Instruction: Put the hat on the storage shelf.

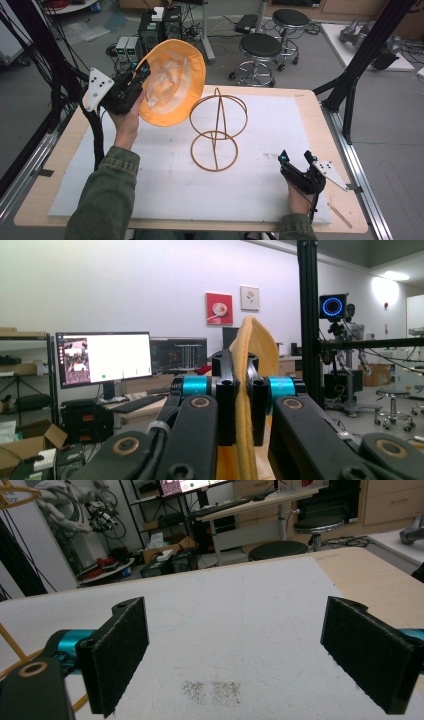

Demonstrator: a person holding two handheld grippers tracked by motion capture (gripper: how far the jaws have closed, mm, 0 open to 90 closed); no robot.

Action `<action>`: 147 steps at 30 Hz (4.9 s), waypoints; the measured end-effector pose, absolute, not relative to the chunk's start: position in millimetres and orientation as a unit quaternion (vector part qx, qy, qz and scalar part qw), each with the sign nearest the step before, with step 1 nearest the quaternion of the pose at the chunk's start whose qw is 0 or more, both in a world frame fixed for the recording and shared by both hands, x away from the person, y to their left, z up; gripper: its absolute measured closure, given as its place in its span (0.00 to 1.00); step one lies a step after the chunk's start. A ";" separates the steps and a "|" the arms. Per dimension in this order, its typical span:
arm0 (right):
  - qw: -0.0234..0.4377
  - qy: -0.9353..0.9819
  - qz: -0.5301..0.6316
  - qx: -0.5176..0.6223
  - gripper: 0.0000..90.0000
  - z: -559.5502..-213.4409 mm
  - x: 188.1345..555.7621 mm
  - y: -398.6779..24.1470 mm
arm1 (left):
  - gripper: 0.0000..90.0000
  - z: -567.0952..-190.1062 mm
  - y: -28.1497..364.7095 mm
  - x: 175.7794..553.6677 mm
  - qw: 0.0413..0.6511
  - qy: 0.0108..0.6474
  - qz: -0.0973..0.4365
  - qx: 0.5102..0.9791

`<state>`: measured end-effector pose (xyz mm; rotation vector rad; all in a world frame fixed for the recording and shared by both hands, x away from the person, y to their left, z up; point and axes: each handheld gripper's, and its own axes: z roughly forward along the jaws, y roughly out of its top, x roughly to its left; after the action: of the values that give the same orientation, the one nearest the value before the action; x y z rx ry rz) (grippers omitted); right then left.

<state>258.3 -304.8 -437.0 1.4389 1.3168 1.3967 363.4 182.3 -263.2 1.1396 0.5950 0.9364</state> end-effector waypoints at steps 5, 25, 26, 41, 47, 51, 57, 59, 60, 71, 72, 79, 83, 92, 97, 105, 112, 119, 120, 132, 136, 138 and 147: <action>0.363 0.511 0.542 0.560 0.12 -437.4 258.2 -305.9 | 0.97 -252.1 173.3 369.8 0.699 0.263 0.423 0.513; 0.357 0.504 0.546 0.565 0.12 -438.4 259.1 -307.8 | 0.96 -233.2 108.7 362.5 0.693 0.170 0.408 0.570; 0.357 0.504 0.546 0.566 0.12 -438.5 259.1 -307.7 | 0.96 -233.3 104.8 361.8 0.691 0.164 0.406 0.575; 0.357 0.503 0.546 0.567 0.12 -438.6 259.2 -308.1 | 0.96 -239.2 60.1 338.6 0.699 0.091 0.356 0.613; 0.356 0.503 0.545 0.568 0.12 -438.8 259.2 -309.0 | 0.96 -248.8 40.0 329.2 0.687 0.055 0.335 0.642; 0.355 0.501 0.547 0.569 0.12 -438.6 258.6 -309.5 | 0.96 -256.1 31.4 325.5 0.679 0.043 0.331 0.654; 0.357 0.501 0.548 0.567 0.12 -439.3 259.1 -311.2 | 0.96 -264.4 25.4 322.4 0.668 0.031 0.326 0.668; 0.356 0.500 0.548 0.569 0.12 -439.3 259.2 -311.2 | 0.96 -267.2 22.3 320.8 0.660 0.021 0.324 0.677; 0.356 0.500 0.547 0.569 0.12 -439.3 259.1 -311.4 | 0.96 -268.8 20.2 320.0 0.654 0.016 0.325 0.683; 0.353 0.499 0.548 0.570 0.12 -439.2 259.1 -311.5 | 0.96 -284.2 6.0 311.2 0.577 -0.040 0.316 0.752; 0.355 0.500 0.548 0.569 0.12 -439.2 259.3 -311.7 | 0.96 -285.3 5.5 310.3 0.572 -0.044 0.316 0.756; 0.353 0.499 0.548 0.571 0.12 -439.2 259.2 -312.1 | 0.96 -292.3 4.9 308.9 0.569 -0.048 0.305 0.762; 0.353 0.499 0.548 0.571 0.12 -439.2 259.1 -312.1 | 0.96 -296.6 5.4 307.9 0.568 -0.050 0.301 0.764; 0.355 0.499 0.548 0.570 0.12 -439.3 259.3 -312.1 | 0.96 -309.8 6.6 303.0 0.551 -0.054 0.294 0.779; 0.354 0.498 0.548 0.571 0.12 -439.6 259.6 -311.9 | 0.96 -315.1 4.4 299.8 0.522 -0.065 0.296 0.797; 0.355 0.501 0.547 0.569 0.12 -439.6 259.5 -311.8 | 0.92 -314.8 5.2 299.9 0.512 -0.072 0.296 0.803; 0.355 0.501 0.545 0.570 0.12 -439.6 259.3 -312.7 | 0.71 -310.7 8.3 299.9 0.535 -0.068 0.282 0.794; 0.358 0.506 0.541 0.568 0.12 -439.4 259.2 -312.2 | 0.65 -304.6 12.9 294.1 0.551 -0.072 0.282 0.782; 0.358 0.506 0.540 0.569 0.12 -439.3 259.0 -311.8 | 0.64 -303.5 13.4 293.0 0.554 -0.072 0.280 0.781; 0.358 0.507 0.539 0.569 0.12 -439.2 258.7 -312.4 | 0.53 -289.4 23.4 287.3 0.598 -0.054 0.280 0.749; 0.357 0.508 0.539 0.569 0.12 -439.3 258.7 -312.8 | 0.53 -283.1 33.3 289.4 0.627 -0.037 0.271 0.729; 0.355 0.504 0.542 0.572 0.12 -439.0 258.3 -312.3 | 0.52 -279.7 38.8 290.5 0.639 -0.028 0.270 0.720; 0.356 0.503 0.543 0.570 0.12 -439.0 258.5 -313.1 | 0.52 -265.9 66.7 291.7 0.698 0.018 0.266 0.665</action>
<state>258.5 -313.1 -439.0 1.4715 1.3004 1.4033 291.7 66.7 -265.9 1.4814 0.0398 0.5925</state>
